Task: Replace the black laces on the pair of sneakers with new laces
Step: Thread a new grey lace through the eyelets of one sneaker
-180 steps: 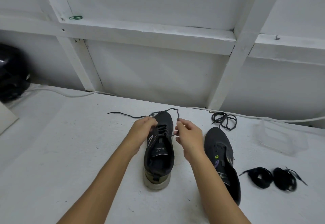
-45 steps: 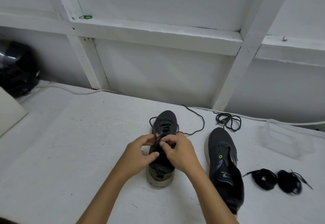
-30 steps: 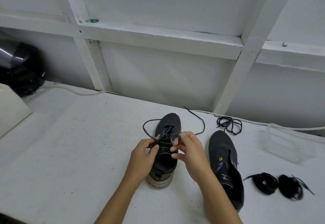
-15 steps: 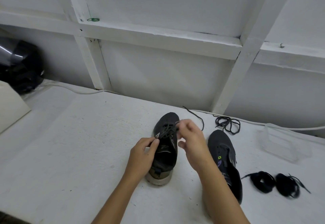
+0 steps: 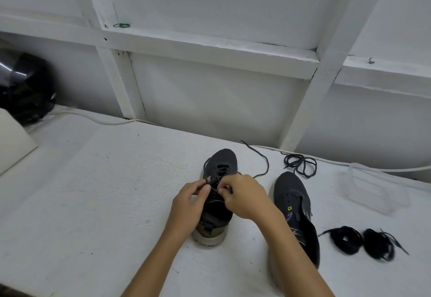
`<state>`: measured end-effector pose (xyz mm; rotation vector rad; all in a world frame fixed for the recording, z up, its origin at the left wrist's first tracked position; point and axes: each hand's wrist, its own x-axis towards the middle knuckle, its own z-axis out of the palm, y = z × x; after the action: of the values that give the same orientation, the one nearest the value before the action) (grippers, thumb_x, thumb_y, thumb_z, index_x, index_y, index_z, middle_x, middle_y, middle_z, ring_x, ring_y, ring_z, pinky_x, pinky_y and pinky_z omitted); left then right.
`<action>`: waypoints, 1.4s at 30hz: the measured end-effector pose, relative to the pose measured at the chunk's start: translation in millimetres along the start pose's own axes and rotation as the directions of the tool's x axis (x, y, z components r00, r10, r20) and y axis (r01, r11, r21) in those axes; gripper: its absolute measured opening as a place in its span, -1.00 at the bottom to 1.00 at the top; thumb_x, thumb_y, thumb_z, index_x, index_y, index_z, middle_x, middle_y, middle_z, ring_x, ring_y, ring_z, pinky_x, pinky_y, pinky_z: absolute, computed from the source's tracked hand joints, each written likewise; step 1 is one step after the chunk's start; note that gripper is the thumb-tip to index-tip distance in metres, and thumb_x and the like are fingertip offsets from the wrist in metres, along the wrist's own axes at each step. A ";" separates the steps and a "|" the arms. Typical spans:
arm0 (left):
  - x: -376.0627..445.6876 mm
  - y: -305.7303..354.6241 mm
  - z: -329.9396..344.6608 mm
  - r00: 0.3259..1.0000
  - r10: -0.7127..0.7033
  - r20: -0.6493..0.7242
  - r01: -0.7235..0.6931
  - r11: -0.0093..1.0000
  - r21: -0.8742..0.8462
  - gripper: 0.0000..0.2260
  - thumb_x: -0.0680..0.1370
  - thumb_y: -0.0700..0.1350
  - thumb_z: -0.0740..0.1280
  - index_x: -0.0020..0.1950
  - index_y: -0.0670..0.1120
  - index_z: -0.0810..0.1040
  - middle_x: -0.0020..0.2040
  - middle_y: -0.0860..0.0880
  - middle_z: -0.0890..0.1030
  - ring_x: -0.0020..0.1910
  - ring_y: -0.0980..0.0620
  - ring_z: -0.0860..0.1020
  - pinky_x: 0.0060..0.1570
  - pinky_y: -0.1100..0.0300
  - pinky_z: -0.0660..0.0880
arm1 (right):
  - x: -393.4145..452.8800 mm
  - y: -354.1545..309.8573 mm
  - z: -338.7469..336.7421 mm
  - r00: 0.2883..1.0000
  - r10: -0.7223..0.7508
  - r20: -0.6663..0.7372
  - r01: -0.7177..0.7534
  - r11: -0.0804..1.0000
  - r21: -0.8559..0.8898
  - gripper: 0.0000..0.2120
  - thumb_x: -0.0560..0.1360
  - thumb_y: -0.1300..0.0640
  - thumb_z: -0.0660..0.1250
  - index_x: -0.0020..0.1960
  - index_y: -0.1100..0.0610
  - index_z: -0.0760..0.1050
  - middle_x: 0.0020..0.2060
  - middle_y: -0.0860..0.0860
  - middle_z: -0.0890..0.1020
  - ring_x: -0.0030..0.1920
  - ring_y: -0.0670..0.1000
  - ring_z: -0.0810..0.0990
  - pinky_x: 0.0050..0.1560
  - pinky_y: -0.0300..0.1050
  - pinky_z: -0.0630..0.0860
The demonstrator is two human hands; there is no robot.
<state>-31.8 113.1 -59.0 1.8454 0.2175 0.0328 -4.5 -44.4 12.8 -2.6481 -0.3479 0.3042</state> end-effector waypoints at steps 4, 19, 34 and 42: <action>1.1 -0.7 0.2 1.000 0.010 -0.019 -0.009 1.000 0.021 -0.84 0.62 0.05 0.30 0.10 0.07 0.65 0.05 0.18 0.62 0.04 0.34 0.54 0.12 0.26 0.50 | -3.2 2.3 -8.4 0.997 0.063 -0.035 -0.025 0.759 0.651 -0.81 0.66 0.09 0.24 -0.11 0.04 0.54 -0.42 -0.16 0.52 -0.41 -0.17 0.44 -0.35 -0.28 0.37; 7.6 16.7 -7.5 0.975 0.179 0.130 -0.205 0.951 0.229 -0.69 0.61 -0.01 0.32 0.34 0.23 0.51 0.14 0.27 0.52 0.16 0.26 0.47 0.15 0.35 0.41 | -6.7 6.3 -17.4 0.959 0.212 -0.189 0.030 0.584 0.811 -0.57 0.59 -0.07 0.37 -0.19 0.29 0.40 -0.39 0.04 0.47 -0.37 -0.07 0.42 -0.34 -0.27 0.40; 40.9 27.9 -20.2 0.923 -0.211 -0.322 0.225 0.974 0.007 -0.84 0.62 0.01 0.27 -0.01 -0.07 0.52 -0.09 -0.01 0.61 -0.08 -0.02 0.58 -0.26 0.16 0.42 | 12.5 33.1 -14.4 0.979 0.170 -0.113 -0.161 0.983 0.085 -0.49 0.64 0.07 0.29 0.56 -0.06 0.28 0.46 -0.03 0.39 0.36 0.07 0.46 0.29 0.00 0.43; 37.8 10.5 -26.1 0.945 -0.153 -0.288 0.220 0.952 0.215 -0.58 0.55 -0.04 0.41 0.39 -0.07 0.46 0.24 -0.04 0.48 0.20 -0.06 0.52 0.07 0.14 0.43 | 12.8 28.6 -13.2 0.990 0.133 -0.057 -0.129 0.990 0.058 -0.86 0.64 0.02 0.27 0.10 0.01 0.57 0.10 -0.02 0.59 0.14 0.05 0.53 0.11 0.02 0.54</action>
<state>3.1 141.4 -45.0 2.0555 0.6117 0.1294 16.6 -70.8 9.3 -2.6255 -0.1443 0.2706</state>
